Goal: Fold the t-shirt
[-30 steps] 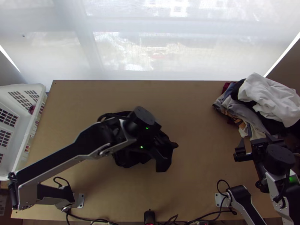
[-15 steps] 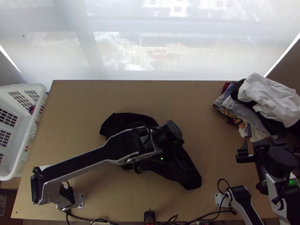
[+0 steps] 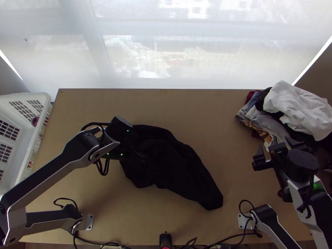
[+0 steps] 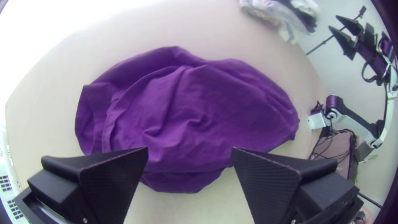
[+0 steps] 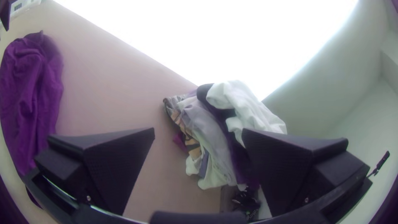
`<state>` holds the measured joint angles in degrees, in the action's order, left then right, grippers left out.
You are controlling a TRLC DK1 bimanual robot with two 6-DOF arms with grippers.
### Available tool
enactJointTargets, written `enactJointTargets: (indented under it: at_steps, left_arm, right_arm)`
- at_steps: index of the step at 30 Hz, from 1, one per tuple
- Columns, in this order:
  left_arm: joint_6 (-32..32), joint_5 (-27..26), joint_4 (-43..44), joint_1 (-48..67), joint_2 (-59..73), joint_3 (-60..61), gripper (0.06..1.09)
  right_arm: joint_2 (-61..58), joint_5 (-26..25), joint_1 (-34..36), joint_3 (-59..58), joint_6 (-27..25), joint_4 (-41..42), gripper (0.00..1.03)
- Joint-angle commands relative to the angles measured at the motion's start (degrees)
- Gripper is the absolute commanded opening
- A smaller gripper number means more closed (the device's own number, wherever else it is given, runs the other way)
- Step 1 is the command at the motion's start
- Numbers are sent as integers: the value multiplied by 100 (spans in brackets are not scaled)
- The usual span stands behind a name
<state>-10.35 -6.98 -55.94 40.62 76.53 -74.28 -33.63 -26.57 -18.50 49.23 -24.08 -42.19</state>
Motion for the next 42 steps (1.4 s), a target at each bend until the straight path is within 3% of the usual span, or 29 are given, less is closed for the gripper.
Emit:
enactJointTargets:
  at_steps: [1,9,16,18,23,26,42]
  left_arm:
    - [138,584,716,-643,-490,1443,102]
    - [86,1577,1613,-713,178,1425,102]
    - [24,1709,1745,-740,696,1390,96]
    - [-11,1709,1789,-740,811,1390,88]
    - [-160,1744,1841,-731,899,1328,32]
    - [-134,1938,1841,-722,828,1249,9]
    - [253,1946,1358,-678,811,-1194,9]
  right_arm:
    - [-531,20,-488,447,-45,203,98]
    - [-390,29,-593,420,-62,1,98]
    - [-214,29,-602,350,-62,-114,98]
    - [-179,29,-602,306,-53,-131,98]
    - [-144,29,-611,210,-18,-140,98]
    - [-153,29,-637,210,-18,-122,98]
    - [-496,29,-769,552,-71,10,98]
